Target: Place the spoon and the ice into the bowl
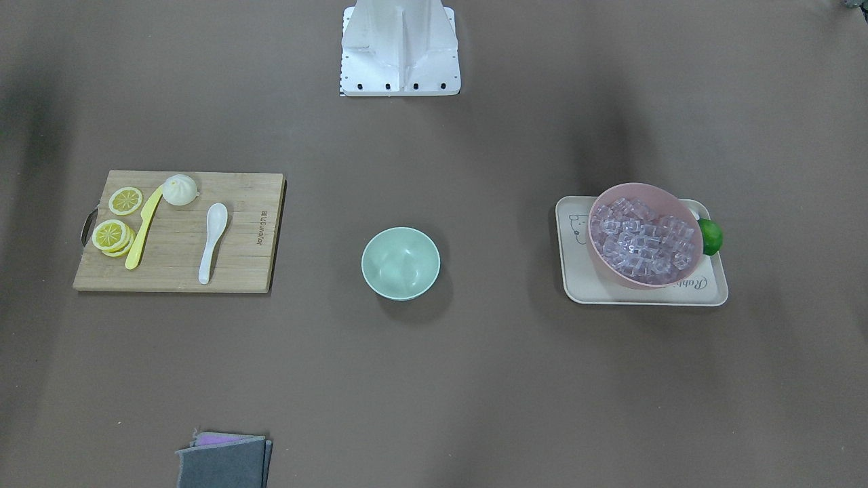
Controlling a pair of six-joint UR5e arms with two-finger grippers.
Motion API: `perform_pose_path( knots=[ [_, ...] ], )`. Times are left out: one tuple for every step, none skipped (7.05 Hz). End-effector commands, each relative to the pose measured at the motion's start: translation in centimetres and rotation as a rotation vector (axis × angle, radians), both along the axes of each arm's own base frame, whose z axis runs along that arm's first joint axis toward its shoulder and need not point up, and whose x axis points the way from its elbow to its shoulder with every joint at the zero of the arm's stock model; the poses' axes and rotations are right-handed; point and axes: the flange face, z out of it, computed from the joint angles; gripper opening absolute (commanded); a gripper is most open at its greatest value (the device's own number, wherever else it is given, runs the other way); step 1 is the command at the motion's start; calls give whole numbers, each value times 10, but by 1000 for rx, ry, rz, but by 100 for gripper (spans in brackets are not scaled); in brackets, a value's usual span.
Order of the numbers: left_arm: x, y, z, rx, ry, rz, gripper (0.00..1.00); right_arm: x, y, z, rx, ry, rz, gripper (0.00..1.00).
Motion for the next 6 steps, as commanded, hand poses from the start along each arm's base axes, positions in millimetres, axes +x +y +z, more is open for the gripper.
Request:
perform_pose_path(
  knots=[
    [0,0,3,-9,2,-4,98,0,0,-1,2,0,0,100],
    [0,0,3,-10,2,-5,98,0,-1,-2,5,-2,0,100],
    [0,-1,2,-7,2,-5,98,0,-1,-4,8,-2,0,100],
    [0,-2,0,-1,0,-4,98,0,-1,-5,9,-2,0,100],
    [0,-2,-1,1,2,-4,98,0,-1,-6,8,-2,4,100],
    [0,-2,-2,2,2,-4,98,0,-3,-8,11,-2,5,100]
  ],
)
